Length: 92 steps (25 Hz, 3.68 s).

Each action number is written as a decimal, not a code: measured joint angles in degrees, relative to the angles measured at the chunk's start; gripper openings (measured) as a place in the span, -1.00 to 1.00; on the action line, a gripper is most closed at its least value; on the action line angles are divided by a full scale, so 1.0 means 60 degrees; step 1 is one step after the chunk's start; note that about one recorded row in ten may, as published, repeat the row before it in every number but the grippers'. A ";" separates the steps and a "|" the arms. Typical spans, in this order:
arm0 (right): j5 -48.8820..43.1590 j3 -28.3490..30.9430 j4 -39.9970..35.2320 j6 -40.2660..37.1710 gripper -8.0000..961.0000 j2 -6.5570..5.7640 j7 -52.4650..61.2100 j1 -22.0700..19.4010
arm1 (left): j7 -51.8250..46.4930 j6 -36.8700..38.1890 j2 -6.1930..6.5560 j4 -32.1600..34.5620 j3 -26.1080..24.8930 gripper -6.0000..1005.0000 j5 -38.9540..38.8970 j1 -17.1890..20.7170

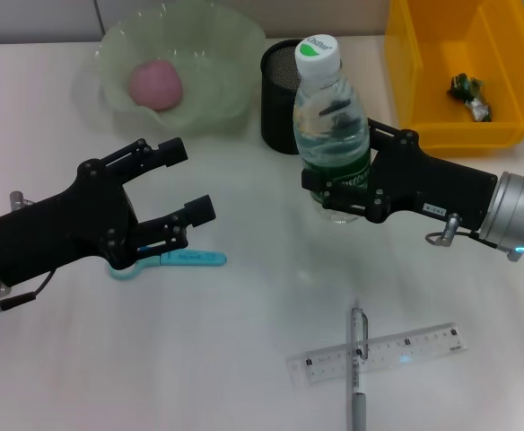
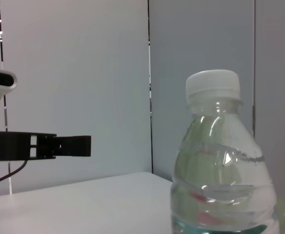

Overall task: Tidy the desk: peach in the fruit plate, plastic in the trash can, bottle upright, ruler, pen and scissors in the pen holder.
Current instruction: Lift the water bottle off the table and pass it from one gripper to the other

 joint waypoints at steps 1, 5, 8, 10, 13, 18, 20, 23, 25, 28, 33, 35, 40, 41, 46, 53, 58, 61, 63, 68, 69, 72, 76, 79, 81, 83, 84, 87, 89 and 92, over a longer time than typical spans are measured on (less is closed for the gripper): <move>0.0029 0.0002 0.0001 0.0001 0.59 0.0003 -0.0001 -0.0006 | 0.0000 0.0000 0.0000 0.0000 0.0000 0.62 0.0000 0.0000; 0.0102 0.0003 0.0019 0.0000 0.59 0.0008 -0.0008 -0.0029 | 0.0000 0.0002 -0.0007 0.0000 0.0000 0.62 -0.0001 -0.0002; 0.0320 -0.0004 0.0194 -0.0017 0.59 0.0019 -0.0186 -0.0023 | 0.0000 0.0011 -0.0021 0.0000 -0.0001 0.62 0.0000 -0.0004; 0.0576 -0.0020 0.0427 -0.0063 0.59 0.0026 -0.0430 0.0013 | 0.0000 0.0011 -0.0021 0.0000 -0.0001 0.62 0.0000 -0.0004; 0.0837 -0.0046 0.0718 -0.0085 0.59 0.0036 -0.0652 0.0111 | -0.0037 -0.0050 -0.0074 -0.0027 -0.0127 0.62 -0.0133 -0.0006; 0.0870 -0.0020 0.1434 -0.0104 0.59 0.0060 -0.1010 0.0498 | -0.0058 -0.0069 -0.0075 -0.0236 -0.0298 0.62 -0.0330 -0.0043; 0.0870 -0.0057 0.1621 -0.0105 0.59 0.0066 -0.1091 0.0638 | -0.0034 -0.0071 -0.0079 -0.0257 -0.0299 0.62 -0.0345 -0.0065; 0.0842 -0.0103 0.1841 -0.0109 0.59 0.0070 -0.1121 0.0832 | -0.0018 -0.0077 -0.0090 -0.0311 -0.0284 0.62 -0.0349 -0.0134; 0.0802 -0.0119 0.1933 -0.0112 0.59 0.0070 -0.1123 0.0915 | -0.0014 -0.0088 -0.0089 -0.0337 -0.0283 0.62 -0.0350 -0.0163; 0.0774 -0.0209 0.2019 -0.0114 0.59 0.0069 -0.1122 0.1015 | -0.0006 -0.0161 -0.0098 -0.0385 -0.0296 0.62 -0.0352 -0.0235; 0.0759 -0.0405 0.2159 -0.0133 0.59 0.0067 -0.1123 0.1168 | -0.0030 -0.0303 -0.0116 -0.0447 -0.0296 0.62 -0.0353 -0.0381; 0.0758 -0.0500 0.2209 -0.0148 0.59 0.0066 -0.1122 0.1225 | -0.0015 -0.0340 -0.0114 -0.0540 -0.0295 0.62 -0.0353 -0.0434; 0.0753 -0.0718 0.2433 -0.0188 0.59 0.0065 -0.1215 0.1405 | -0.0011 -0.0399 -0.0109 -0.0586 -0.0293 0.62 -0.0353 -0.0485; 0.0751 -0.0734 0.2504 -0.0194 0.59 0.0066 -0.1275 0.1445 | -0.0010 -0.0416 -0.0108 -0.0591 -0.0293 0.62 -0.0351 -0.0497; 0.0653 -0.0772 0.2772 -0.0196 0.59 0.0066 -0.1480 0.1669 | -0.0006 -0.0470 -0.0114 -0.0601 -0.0293 0.62 -0.0351 -0.0583; 0.0320 -0.0774 0.2888 -0.0117 0.59 0.0066 -0.1489 0.1862 | -0.0004 -0.0487 -0.0116 -0.0615 -0.0293 0.62 -0.0351 -0.0677; 0.0224 -0.0763 0.2996 0.0108 0.59 0.0066 -0.1489 0.2020 | 0.0000 -0.0498 -0.0114 -0.0615 -0.0284 0.62 -0.0351 -0.0741; 0.0221 -0.0760 0.3026 0.0123 0.59 0.0066 -0.1497 0.2069 | 0.0000 -0.0524 -0.0114 -0.0615 -0.0255 0.62 -0.0351 -0.0780; 0.0186 -0.0754 0.3037 0.0128 0.59 0.0066 -0.1519 0.2099 | 0.0000 -0.0554 -0.0114 -0.0615 -0.0230 0.62 -0.0351 -0.0802; 0.0104 -0.0715 0.3049 0.0142 0.59 0.0067 -0.1568 0.2127 | 0.0000 -0.0582 -0.0114 -0.0615 -0.0220 0.62 -0.0351 -0.0834; 0.0104 -0.0709 0.3048 0.0144 0.59 0.0066 -0.1571 0.2127 | 0.0000 -0.0582 -0.0114 -0.0615 -0.0220 0.62 -0.0351 -0.0834; 0.0104 -0.0700 0.3048 0.0149 0.59 0.0066 -0.1577 0.2127 | 0.0000 -0.0586 -0.0114 -0.0615 -0.0220 0.62 -0.0351 -0.0836; 0.0103 -0.0710 0.3046 0.0149 0.59 0.0066 -0.1586 0.2125 | -0.0005 -0.0586 -0.0114 -0.0615 -0.0220 0.62 -0.0351 -0.0845; 0.0103 -0.0717 0.3046 0.0149 0.59 0.0066 -0.1588 0.2125 | -0.0011 -0.0590 -0.0114 -0.0615 -0.0220 0.62 -0.0344 -0.0862; 0.0104 -0.0724 0.3046 0.0149 0.59 0.0067 -0.1589 0.2125 | -0.0018 -0.0604 -0.0114 -0.0615 -0.0220 0.62 -0.0321 -0.0881; 0.0104 -0.0729 0.3046 0.0149 0.59 0.0066 -0.1591 0.2125 | -0.0018 -0.0614 -0.0114 -0.0615 -0.0220 0.62 -0.0304 -0.0888; 0.0103 -0.0730 0.3046 0.0149 0.59 0.0066 -0.1591 0.2125 | -0.0015 -0.0618 -0.0114 -0.0615 -0.0220 0.62 -0.0296 -0.0892; 0.0104 -0.0731 0.3046 0.0149 0.59 0.0066 -0.1591 0.2125 | -0.0004 -0.0619 -0.0114 -0.0615 -0.0220 0.62 -0.0292 -0.0902; 0.0104 -0.0731 0.3046 0.0149 0.59 0.0066 -0.1592 0.2124 | -0.0004 -0.0618 -0.0114 -0.0615 -0.0220 0.62 -0.0292 -0.0910; 0.0104 -0.0731 0.3046 0.0149 0.59 0.0066 -0.1591 0.2126 | -0.0018 -0.0619 -0.0114 -0.0615 -0.0220 0.62 -0.0292 -0.0920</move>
